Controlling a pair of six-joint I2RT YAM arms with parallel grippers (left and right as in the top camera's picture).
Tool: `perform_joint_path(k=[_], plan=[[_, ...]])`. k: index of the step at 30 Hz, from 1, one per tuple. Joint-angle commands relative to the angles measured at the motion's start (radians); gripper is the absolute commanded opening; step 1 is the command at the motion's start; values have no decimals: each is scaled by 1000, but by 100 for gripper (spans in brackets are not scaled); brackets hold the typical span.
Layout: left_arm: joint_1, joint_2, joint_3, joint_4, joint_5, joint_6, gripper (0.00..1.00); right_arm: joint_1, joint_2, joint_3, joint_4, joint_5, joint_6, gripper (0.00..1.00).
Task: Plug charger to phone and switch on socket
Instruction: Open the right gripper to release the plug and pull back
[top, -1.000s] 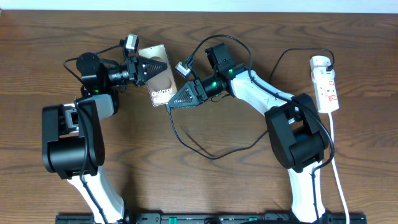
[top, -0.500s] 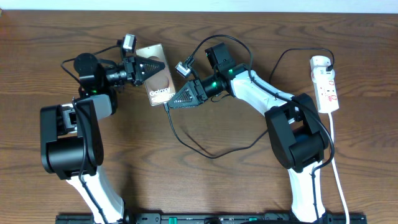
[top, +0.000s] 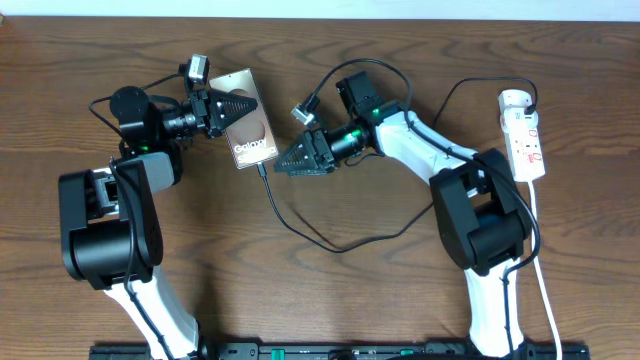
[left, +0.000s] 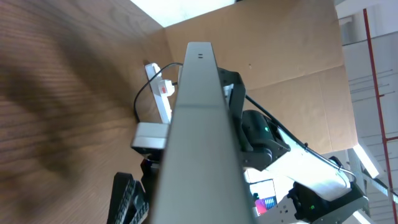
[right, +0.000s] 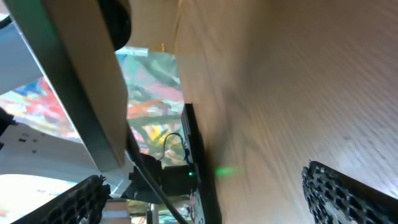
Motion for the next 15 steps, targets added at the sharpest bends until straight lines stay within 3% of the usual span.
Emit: perform_joint_path(k=[1,15], plan=[[5,-16,6,11,20,-2,7,-28,9,16,-36,56,-37,99],[27,-16,6,11,21,-14,7,-140,2,36,-370,546,-42,99]])
